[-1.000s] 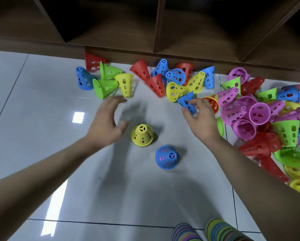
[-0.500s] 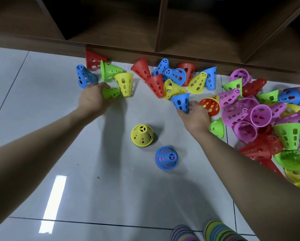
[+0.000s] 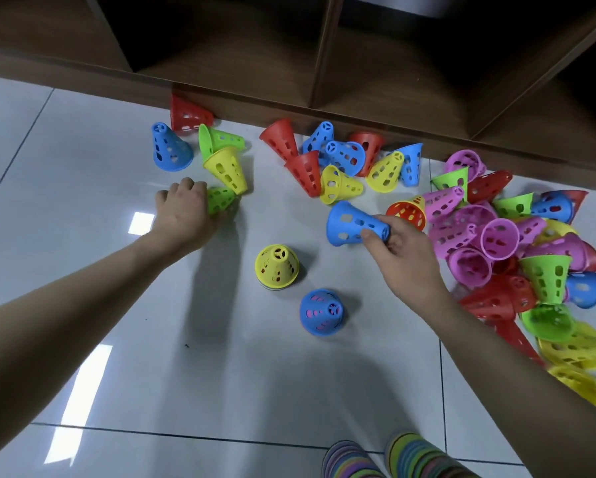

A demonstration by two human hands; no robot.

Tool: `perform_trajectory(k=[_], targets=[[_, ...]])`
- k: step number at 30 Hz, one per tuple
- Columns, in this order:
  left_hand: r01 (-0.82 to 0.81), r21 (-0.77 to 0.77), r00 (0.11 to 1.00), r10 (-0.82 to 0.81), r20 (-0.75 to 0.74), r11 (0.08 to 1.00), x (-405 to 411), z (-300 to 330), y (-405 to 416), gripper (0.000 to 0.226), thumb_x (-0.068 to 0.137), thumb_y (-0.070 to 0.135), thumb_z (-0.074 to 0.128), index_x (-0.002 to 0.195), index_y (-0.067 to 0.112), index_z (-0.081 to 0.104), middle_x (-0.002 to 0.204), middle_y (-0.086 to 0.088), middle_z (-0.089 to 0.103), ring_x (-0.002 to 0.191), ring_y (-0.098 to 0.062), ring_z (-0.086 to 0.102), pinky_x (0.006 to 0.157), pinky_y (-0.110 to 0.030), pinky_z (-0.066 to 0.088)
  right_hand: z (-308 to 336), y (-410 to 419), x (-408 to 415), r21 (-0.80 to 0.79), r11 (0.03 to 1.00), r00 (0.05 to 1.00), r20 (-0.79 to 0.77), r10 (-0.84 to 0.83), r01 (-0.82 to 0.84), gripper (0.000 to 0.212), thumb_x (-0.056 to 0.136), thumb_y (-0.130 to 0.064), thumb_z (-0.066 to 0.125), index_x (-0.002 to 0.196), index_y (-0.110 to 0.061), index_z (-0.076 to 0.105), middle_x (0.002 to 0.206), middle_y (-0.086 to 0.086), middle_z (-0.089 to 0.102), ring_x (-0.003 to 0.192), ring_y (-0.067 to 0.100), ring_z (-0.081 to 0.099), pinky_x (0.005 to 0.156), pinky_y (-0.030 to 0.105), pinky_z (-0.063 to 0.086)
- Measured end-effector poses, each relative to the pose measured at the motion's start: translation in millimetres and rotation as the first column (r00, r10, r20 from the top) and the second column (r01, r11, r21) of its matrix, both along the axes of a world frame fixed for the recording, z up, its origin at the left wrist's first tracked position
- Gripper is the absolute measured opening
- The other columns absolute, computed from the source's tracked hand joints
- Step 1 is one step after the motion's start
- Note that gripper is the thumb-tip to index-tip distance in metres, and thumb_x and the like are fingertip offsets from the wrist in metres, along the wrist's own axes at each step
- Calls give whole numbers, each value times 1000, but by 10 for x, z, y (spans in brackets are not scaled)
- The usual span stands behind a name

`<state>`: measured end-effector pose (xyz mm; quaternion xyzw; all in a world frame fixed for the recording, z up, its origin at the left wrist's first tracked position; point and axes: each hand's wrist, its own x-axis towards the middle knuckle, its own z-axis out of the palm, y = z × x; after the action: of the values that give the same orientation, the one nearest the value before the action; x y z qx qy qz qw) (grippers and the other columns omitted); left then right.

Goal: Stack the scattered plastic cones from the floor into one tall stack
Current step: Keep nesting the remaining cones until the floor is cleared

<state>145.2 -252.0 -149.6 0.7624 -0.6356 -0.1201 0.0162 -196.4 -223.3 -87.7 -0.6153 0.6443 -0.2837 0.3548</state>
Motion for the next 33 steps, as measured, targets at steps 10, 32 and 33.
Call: perform_trajectory(k=[10, 32, 33], targets=[[88, -32, 996, -89, -14, 996, -31, 42, 108, 60, 87, 60, 60, 121, 11, 61, 105, -12, 58, 103, -35, 46, 91, -45, 33, 576, 732, -47, 39, 923, 896, -230, 381, -382, 28, 76, -21, 74, 105, -23, 72, 76, -7, 51, 70, 12, 55, 67, 10, 41], [10, -187, 582, -158, -798, 982, -764, 561, 1008, 51, 80, 31, 83, 125, 21, 62, 130, 17, 61, 130, 0, 51, 106, -12, 36, 164, 762, 228, 333, 856, 784, -362, 504, -396, 27, 84, -46, 61, 102, -26, 64, 88, -8, 50, 83, 12, 55, 76, 34, 51], [37, -195, 577, -181, -797, 980, -777, 554, 1012, 49, 81, 29, 82, 125, 20, 62, 128, 13, 63, 126, -6, 55, 106, -18, 40, 170, 742, 201, 326, 859, 795, -348, 497, -394, 35, 80, -52, 62, 104, -27, 64, 87, -9, 53, 82, 9, 55, 76, 34, 52]])
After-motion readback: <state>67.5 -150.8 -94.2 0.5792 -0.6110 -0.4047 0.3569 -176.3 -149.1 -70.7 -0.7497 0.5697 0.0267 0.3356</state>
